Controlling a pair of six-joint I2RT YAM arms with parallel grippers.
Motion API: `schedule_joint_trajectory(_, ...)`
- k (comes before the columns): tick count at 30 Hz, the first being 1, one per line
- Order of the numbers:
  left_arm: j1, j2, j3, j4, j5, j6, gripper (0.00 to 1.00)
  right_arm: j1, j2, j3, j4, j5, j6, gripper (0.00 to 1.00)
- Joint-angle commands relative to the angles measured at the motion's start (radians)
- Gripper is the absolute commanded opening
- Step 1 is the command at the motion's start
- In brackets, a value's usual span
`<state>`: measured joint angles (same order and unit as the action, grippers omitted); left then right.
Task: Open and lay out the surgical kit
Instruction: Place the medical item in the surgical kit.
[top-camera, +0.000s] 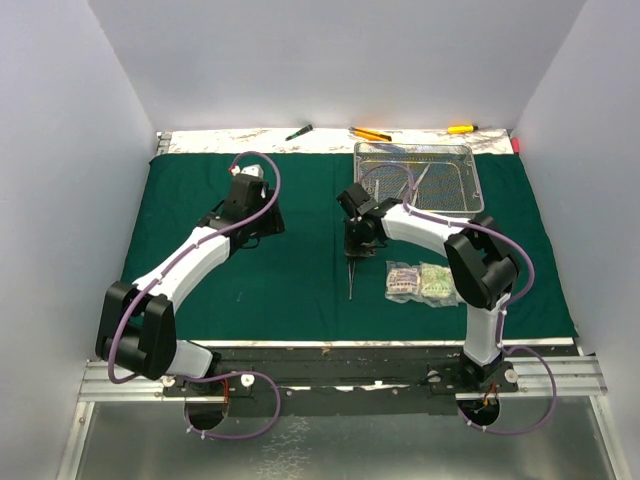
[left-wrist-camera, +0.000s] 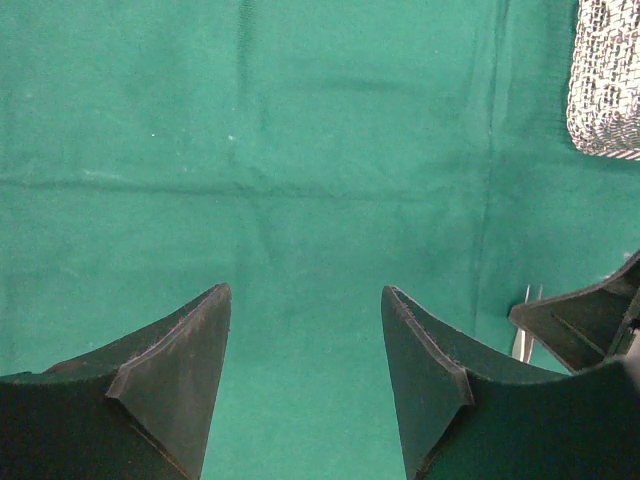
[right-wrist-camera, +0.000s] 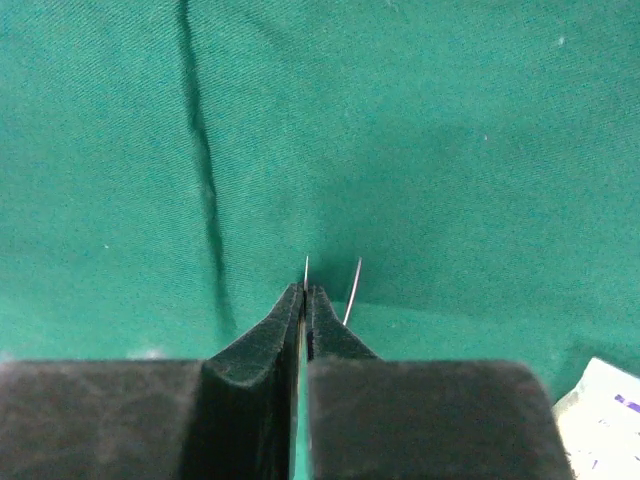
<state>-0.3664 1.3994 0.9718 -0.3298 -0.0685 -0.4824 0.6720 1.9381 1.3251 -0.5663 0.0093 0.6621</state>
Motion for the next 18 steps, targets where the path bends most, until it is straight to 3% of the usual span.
schedule_joint_trajectory(1,0.003,-0.057,-0.02,0.016,0.004,-0.007,0.63,0.007,0.018,0.067,-0.055,-0.003,-0.014,0.14)
schedule_joint_trajectory(4,0.003,-0.068,-0.018,0.015,-0.008,0.003,0.63,0.008,0.012,0.115,-0.102,0.014,-0.019,0.32)
schedule_joint_trajectory(7,0.003,-0.072,-0.01,0.016,-0.011,0.008,0.63,0.006,-0.014,0.172,-0.147,0.054,-0.033,0.39)
schedule_joint_trajectory(12,0.002,-0.071,0.011,0.015,-0.026,0.015,0.63,-0.037,-0.057,0.283,-0.233,0.124,-0.074,0.4)
schedule_joint_trajectory(18,0.003,-0.066,0.044,0.021,-0.074,0.03,0.63,-0.211,-0.121,0.355,-0.215,0.235,-0.171,0.4)
